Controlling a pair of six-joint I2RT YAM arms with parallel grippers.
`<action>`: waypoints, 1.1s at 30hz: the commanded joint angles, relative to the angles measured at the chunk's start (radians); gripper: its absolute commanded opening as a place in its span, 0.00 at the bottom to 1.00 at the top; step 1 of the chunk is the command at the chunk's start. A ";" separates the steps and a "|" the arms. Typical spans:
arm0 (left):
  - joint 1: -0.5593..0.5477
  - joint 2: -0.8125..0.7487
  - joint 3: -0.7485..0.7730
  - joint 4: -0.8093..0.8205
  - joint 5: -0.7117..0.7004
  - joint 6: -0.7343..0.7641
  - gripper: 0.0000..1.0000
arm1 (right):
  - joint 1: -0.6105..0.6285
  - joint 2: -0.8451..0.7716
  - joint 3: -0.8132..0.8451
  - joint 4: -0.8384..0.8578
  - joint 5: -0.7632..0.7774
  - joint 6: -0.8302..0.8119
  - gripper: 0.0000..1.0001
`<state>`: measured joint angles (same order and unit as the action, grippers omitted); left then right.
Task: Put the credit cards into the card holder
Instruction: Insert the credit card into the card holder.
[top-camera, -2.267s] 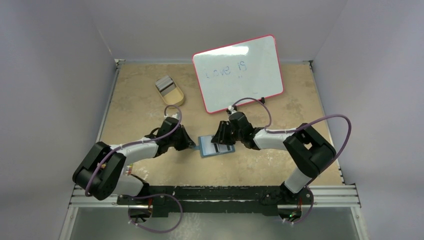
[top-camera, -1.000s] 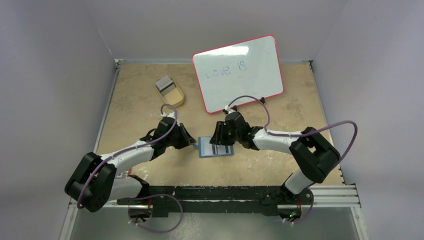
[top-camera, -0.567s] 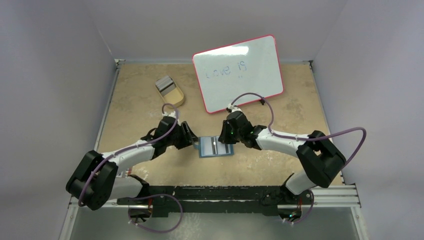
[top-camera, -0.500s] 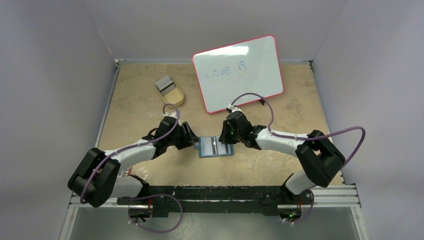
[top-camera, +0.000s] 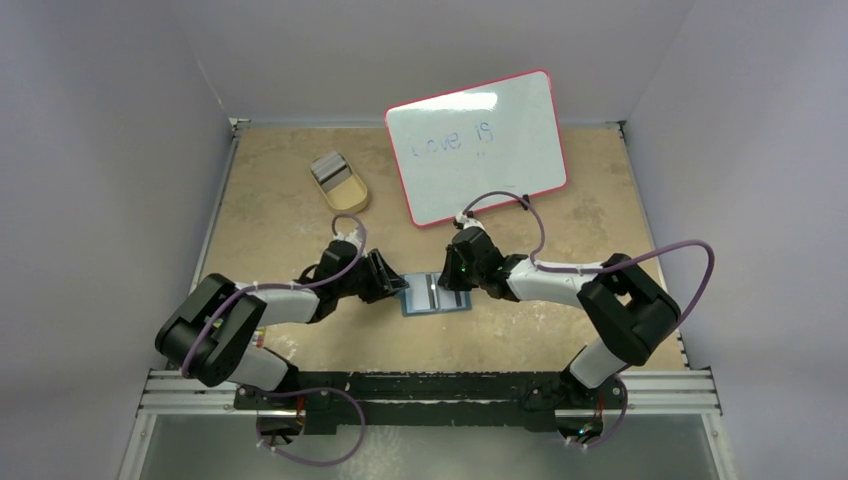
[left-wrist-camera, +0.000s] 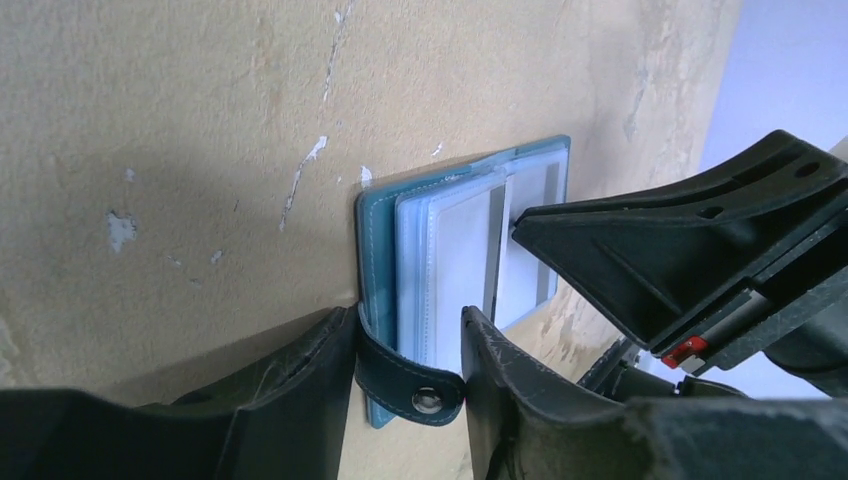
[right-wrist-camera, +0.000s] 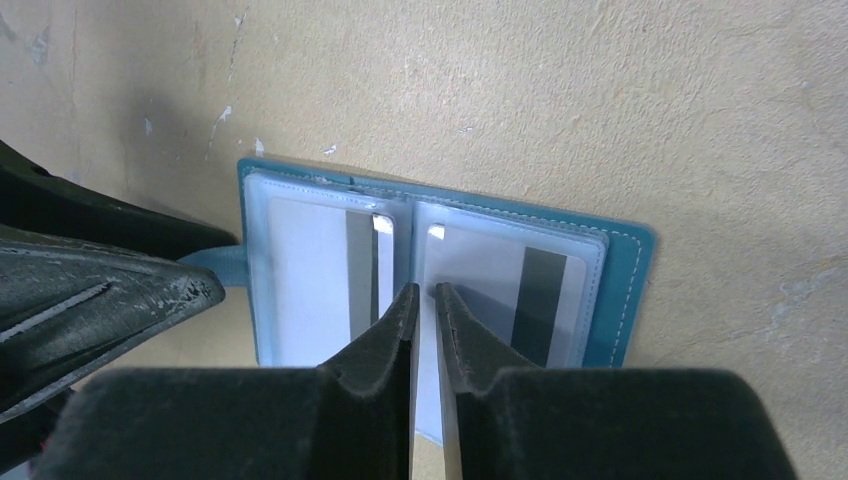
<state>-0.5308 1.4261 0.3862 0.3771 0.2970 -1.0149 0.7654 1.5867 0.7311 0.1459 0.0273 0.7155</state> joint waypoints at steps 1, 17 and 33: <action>-0.003 0.018 -0.032 0.221 0.074 -0.085 0.38 | -0.002 0.009 -0.032 0.006 0.003 0.013 0.13; -0.005 0.077 -0.071 0.500 0.130 -0.192 0.38 | -0.002 -0.006 -0.064 0.031 -0.009 0.025 0.13; -0.038 0.139 -0.029 0.479 0.128 -0.137 0.20 | -0.002 0.004 -0.067 0.047 -0.021 0.027 0.13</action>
<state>-0.5507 1.5600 0.3145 0.8001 0.4080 -1.1847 0.7601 1.5837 0.6865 0.2123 0.0265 0.7395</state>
